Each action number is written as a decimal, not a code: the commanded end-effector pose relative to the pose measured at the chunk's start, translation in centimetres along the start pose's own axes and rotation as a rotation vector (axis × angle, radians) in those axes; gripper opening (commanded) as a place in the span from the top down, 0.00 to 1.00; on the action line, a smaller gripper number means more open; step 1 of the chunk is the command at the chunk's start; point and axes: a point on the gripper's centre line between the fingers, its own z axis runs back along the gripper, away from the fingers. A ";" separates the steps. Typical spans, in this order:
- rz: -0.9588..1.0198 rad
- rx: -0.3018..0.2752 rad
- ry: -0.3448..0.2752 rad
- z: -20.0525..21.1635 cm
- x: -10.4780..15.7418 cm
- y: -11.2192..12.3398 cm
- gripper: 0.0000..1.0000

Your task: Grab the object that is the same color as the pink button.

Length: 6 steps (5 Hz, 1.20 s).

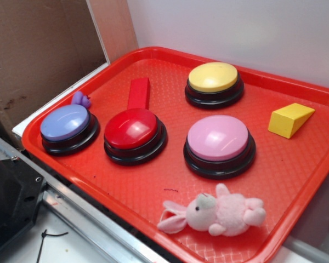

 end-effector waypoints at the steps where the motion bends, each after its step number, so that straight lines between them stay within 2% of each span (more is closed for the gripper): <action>1: 0.000 0.000 0.000 0.0 0.0 0.0 0.00; 2: -0.207 -0.073 0.021 -0.4 2.1 -5.0 0.00; 3: -0.406 -0.077 0.037 -0.2 1.6 -10.4 0.00; 4: -0.609 -0.080 0.090 -1.6 -1.1 -15.2 0.00; 5: -0.660 -0.050 0.155 -3.6 -2.3 -16.1 0.00; 6: -0.660 -0.050 0.155 -3.6 -2.3 -16.1 0.00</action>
